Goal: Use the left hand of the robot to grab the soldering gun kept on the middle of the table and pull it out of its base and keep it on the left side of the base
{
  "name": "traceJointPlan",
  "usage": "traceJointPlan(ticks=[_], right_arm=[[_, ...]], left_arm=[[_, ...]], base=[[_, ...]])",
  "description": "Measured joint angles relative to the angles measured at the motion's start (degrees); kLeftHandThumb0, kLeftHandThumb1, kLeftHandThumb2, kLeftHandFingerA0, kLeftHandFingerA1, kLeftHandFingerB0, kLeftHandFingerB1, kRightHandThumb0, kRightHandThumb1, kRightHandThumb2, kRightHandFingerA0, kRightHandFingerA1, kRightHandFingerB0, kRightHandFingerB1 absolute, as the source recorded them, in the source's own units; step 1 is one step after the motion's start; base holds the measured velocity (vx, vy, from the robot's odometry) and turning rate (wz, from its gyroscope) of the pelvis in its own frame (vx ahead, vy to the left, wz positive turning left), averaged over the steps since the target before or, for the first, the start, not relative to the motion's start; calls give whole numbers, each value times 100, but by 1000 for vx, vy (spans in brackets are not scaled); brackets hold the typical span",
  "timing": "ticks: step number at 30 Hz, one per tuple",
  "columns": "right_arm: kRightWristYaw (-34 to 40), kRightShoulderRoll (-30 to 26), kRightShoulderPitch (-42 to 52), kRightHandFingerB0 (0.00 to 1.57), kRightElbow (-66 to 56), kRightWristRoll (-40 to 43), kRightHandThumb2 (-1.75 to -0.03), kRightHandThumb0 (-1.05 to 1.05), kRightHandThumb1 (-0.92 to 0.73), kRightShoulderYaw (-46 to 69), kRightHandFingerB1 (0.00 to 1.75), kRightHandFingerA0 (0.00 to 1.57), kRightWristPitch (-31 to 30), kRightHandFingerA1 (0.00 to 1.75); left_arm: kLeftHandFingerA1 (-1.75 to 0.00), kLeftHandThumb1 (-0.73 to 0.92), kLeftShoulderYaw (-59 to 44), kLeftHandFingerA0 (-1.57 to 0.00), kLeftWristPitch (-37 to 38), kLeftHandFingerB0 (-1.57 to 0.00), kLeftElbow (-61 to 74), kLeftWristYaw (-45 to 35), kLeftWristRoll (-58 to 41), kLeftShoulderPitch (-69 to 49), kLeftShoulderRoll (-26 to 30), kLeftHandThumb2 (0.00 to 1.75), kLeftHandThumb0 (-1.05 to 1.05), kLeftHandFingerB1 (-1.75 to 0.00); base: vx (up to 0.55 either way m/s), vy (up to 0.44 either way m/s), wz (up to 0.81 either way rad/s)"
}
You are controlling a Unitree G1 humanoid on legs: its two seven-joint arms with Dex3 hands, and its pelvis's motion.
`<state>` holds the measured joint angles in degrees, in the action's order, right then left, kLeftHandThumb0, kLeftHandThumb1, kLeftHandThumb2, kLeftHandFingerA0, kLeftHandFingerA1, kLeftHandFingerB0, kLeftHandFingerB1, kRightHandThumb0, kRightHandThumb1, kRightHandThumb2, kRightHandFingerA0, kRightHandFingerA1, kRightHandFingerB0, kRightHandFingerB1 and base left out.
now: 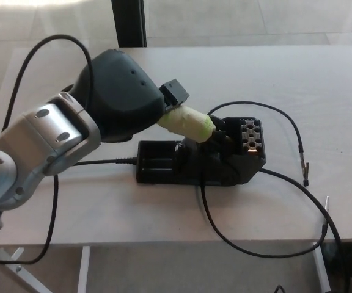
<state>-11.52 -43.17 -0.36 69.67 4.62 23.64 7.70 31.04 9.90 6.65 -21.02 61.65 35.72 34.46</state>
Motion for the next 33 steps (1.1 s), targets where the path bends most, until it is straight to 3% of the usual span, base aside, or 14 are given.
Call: traceJointPlan(ticks=[8, 10, 11, 12, 13, 14, 17, 19, 20, 24, 26, 27, 29, 33], right_arm=[[34, -2, 0, 55, 12, -8, -90, -105, -59, -51, 44, 67, -3, 64], [42, -2, -1, 53, 10, -8, -91, -105, -61, -52, 44, 67, -2, 66], [45, -2, -1, 53, 8, -8, -91, -105, -62, -51, 43, 68, -2, 64], [56, -2, 2, 53, 8, -6, -91, -105, -63, -51, 43, 69, 0, 64], [64, -2, 10, 54, 7, -5, -91, -105, -64, -49, 43, 69, 2, 63], [72, -2, 25, 55, 7, -3, -91, -105, -66, -47, 44, 69, 9, 63], [93, -2, 44, 56, 9, 9, -92, -105, -68, -26, 45, 70, 33, 64], [116, -2, 51, 57, 17, 15, -93, -105, -70, -5, 46, 70, 55, 66], [127, -2, 54, 57, 20, 16, -93, -105, -71, 1, 46, 71, 63, 67], [165, -2, 61, 56, 18, 18, -94, -105, -76, 12, 46, 71, 82, 64], [181, -2, 72, 56, 18, 11, -94, -105, -76, 3, 48, 73, 92, 65], [188, -2, 76, 56, 14, 11, -94, -105, -77, 2, 48, 73, 96, 65], [206, -2, 89, 56, 5, 12, -95, -105, -80, 3, 48, 75, 107, 66], [269, -2, 168, 56, 4, 8, -95, -105, -82, 1, 48, 78, 112, 63]], left_arm=[[-165, 57, -127, -98, 246, -80, -346, 540, -119, -39, -41, 82, -17, -103], [-171, 54, -160, -91, 308, -79, -461, 773, -157, -65, -82, 85, -17, -128], [-135, 50, -187, -120, 323, -89, -517, 874, -172, -79, -121, 104, -23, -110], [-138, 50, -274, -123, 321, -92, -585, 970, -207, -128, -231, 106, -23, -113], [-175, 54, -347, -93, 317, -79, -648, 1048, -234, -173, -322, 104, -17, -139], [-140, 47, -452, -125, 313, -96, -746, 1158, -269, -227, -449, 108, -22, -118], [-135, 47, -613, -121, 314, -94, -1053, 1393, -384, -266, -650, 109, -18, -113], [-138, 47, -694, -123, 325, -94, -1209, 1519, -455, -283, -723, 109, -18, -116], [-175, 50, -714, -94, 337, -78, -1262, 1571, -480, -288, -729, 107, -13, -145], [-142, 48, -772, -128, 421, -92, -1455, 1781, -592, -295, -719, 109, -21, -114], [-175, 57, -793, -98, 436, -79, -1463, 1843, -616, -311, -665, 86, -22, -142], [-137, 47, -793, -124, 462, -97, -1474, 1881, -616, -310, -608, 99, -29, -116], [-166, 56, -794, -96, 557, -84, -1509, 1950, -613, -278, -447, 86, -21, -107], [-169, 50, -989, -96, 656, -88, -1791, 2020, -644, -127, 70, 100, -17, -101]], base=[[0, 0, 0], [0, 0, 0], [0, 0, 0], [0, 0, 0], [0, 0, 0], [0, 0, 0], [0, 0, 0], [0, 0, 0], [0, 0, 0], [0, 0, 0], [0, 0, 0], [0, 0, 0], [0, 0, 0], [0, 0, 0]])
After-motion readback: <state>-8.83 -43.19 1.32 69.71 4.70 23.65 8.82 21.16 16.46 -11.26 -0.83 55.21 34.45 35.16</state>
